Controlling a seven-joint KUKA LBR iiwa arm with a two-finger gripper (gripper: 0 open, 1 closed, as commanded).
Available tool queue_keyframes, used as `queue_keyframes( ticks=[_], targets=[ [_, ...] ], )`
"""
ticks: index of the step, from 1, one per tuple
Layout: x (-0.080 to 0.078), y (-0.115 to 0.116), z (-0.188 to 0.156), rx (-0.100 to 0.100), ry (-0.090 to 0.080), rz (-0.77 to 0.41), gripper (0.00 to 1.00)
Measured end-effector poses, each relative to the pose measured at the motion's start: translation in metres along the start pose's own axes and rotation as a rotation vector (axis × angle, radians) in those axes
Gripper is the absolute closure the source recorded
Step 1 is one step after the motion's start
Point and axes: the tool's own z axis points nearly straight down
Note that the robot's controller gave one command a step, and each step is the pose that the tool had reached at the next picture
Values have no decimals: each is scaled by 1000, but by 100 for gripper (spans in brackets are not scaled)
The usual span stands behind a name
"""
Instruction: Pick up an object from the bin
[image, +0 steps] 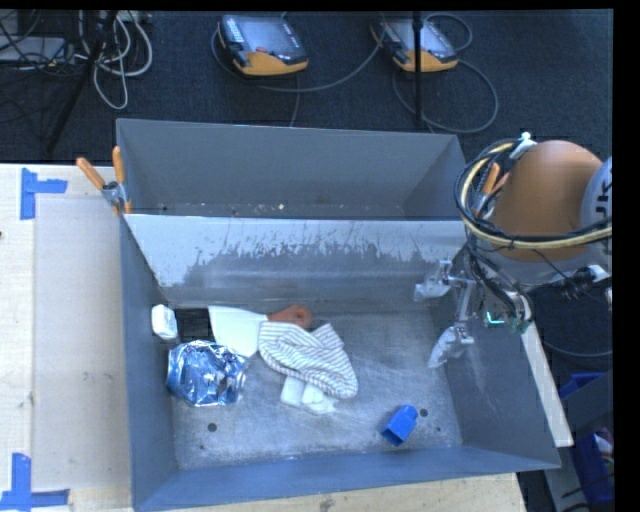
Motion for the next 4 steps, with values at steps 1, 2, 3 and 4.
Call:
queue_keyframes(
  ticks=[1,2,3,4],
  targets=[
    [-2,0,-4,1,-7,-2,0],
    [17,-2,13,4,-17,-102,0],
    [65,28,31,1,0,-290,0],
    [79,49,25,-1,-4,-427,0]
  ],
)
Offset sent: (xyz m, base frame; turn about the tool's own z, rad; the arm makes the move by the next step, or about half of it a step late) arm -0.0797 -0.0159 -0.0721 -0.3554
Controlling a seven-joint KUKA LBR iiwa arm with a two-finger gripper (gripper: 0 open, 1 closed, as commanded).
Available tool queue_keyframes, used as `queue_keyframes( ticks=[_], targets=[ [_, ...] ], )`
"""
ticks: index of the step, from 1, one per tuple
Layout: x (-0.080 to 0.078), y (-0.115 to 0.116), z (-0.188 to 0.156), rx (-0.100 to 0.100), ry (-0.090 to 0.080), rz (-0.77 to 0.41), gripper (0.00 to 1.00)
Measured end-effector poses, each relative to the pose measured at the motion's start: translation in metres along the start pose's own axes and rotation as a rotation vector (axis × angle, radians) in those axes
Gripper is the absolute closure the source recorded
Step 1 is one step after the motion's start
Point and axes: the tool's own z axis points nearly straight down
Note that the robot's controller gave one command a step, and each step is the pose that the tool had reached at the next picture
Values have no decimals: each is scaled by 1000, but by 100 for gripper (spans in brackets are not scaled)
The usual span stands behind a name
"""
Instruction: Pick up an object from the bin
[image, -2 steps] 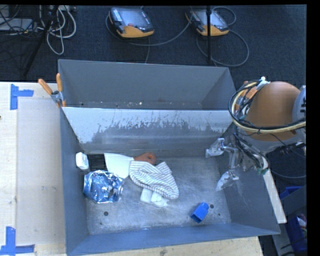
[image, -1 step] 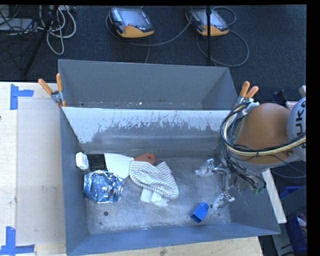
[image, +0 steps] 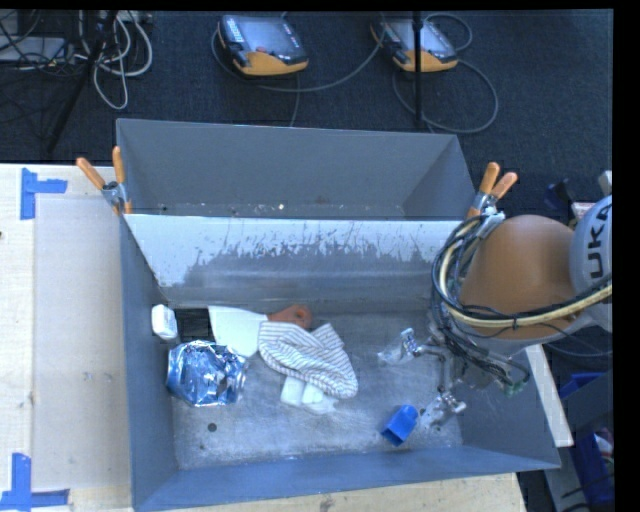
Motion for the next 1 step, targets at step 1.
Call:
queue_keyframes(
  ticks=[1],
  targets=[
    [8,2,57,8,3,-476,100]
  ],
)
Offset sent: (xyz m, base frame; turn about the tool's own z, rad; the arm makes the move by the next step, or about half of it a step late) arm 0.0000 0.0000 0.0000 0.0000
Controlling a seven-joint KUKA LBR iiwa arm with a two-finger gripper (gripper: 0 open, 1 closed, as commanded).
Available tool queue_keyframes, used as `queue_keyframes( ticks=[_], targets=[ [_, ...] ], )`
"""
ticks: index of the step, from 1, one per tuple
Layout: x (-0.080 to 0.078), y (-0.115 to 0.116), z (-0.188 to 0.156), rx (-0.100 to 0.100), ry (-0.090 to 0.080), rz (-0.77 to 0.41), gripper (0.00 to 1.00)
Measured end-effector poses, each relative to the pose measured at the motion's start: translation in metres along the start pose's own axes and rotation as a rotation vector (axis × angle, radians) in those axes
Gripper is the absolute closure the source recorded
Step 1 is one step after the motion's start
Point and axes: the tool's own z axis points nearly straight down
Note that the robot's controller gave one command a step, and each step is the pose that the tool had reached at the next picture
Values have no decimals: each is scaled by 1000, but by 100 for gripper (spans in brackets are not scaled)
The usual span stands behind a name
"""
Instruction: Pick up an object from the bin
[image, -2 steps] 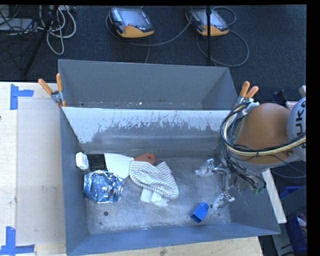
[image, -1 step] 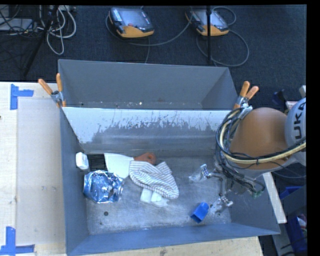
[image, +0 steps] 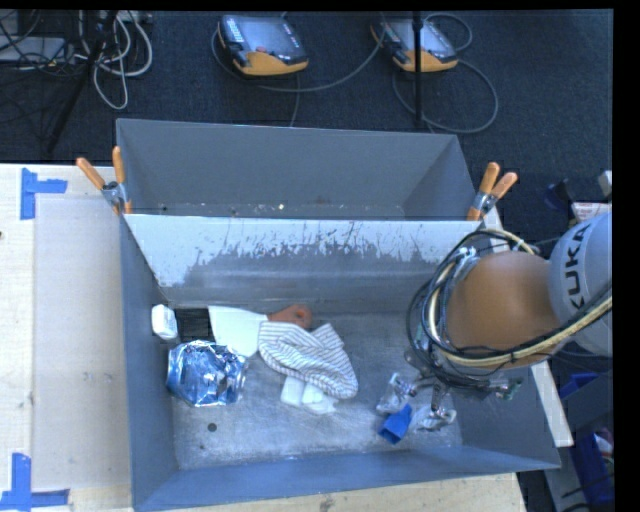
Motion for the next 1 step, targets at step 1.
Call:
queue_keyframes(
  ticks=[1],
  targets=[
    [0,0,0,0,0,-3,100]
  ],
)
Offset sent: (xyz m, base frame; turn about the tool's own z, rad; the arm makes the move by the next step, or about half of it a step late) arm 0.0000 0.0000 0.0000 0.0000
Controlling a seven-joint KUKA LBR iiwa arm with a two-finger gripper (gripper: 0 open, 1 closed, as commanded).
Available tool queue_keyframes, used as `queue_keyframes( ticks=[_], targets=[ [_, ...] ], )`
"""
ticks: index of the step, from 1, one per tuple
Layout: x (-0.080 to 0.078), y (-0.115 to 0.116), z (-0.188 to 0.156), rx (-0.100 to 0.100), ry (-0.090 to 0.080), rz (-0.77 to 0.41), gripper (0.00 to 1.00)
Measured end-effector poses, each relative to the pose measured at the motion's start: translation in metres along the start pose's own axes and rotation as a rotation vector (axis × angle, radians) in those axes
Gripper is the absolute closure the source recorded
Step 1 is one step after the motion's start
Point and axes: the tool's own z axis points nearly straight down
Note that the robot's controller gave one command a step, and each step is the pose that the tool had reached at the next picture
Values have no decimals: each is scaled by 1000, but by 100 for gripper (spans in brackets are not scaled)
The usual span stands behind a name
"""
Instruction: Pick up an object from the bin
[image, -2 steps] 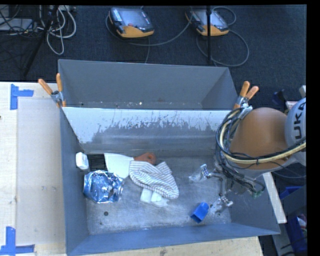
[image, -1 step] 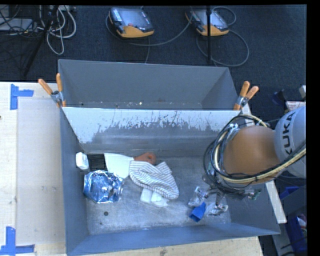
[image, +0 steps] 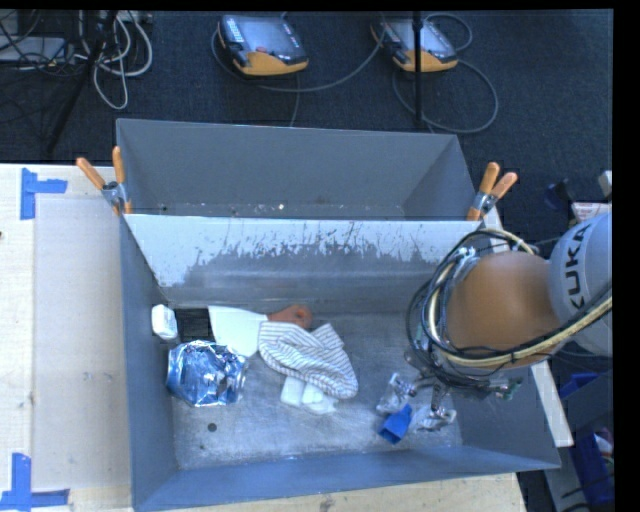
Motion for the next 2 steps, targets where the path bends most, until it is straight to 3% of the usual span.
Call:
queue_keyframes(
  ticks=[1,2],
  targets=[
    [0,0,0,0,0,-1,100],
    [-9,3,-187,2,-9,119,100]
  ],
)
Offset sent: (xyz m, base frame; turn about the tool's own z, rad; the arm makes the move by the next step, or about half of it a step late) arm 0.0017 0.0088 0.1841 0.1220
